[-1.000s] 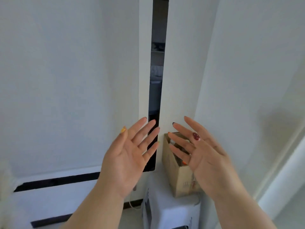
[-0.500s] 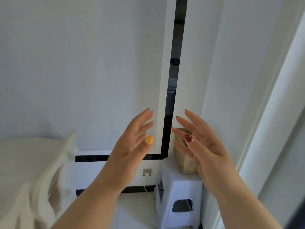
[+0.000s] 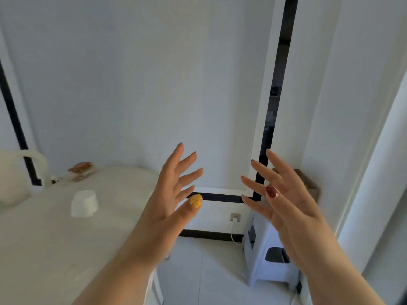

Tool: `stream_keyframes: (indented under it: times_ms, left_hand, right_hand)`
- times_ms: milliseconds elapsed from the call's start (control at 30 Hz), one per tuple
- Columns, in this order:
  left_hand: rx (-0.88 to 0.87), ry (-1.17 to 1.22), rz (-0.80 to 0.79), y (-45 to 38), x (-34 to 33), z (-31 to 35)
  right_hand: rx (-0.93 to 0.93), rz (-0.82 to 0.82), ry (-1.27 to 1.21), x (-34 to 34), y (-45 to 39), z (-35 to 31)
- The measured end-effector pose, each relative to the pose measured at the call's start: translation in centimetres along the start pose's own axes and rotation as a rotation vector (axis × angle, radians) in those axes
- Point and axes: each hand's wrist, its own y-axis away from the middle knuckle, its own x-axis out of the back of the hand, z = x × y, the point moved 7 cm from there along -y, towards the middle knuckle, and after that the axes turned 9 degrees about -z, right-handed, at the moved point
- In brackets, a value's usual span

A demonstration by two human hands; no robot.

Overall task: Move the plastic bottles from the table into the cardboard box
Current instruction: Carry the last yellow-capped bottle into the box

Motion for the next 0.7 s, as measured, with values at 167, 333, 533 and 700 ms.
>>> stream_keyframes:
  times_ms: [167,333,533,700]
  left_hand:
    - [0.017,-0.042,0.065,10.1,9.4,4.9]
    - [0.101,-0.226,0.116,21.7,21.5,9.3]
    - [0.199,-0.459,0.223,33.1,34.7,14.1]
    - [0.247,-0.535,0.310,38.5,41.8,15.4]
  right_hand:
    - [0.037,-0.067,-0.031,-12.8,2.0,-1.3]
    - [0.056,-0.100,-0.134,-28.2,3.8,-0.1]
    - [0.029,-0.142,-0.223,-45.0,4.1,1.6]
    - [0.005,-0.219,-0.135,-53.9,2.6,3.6]
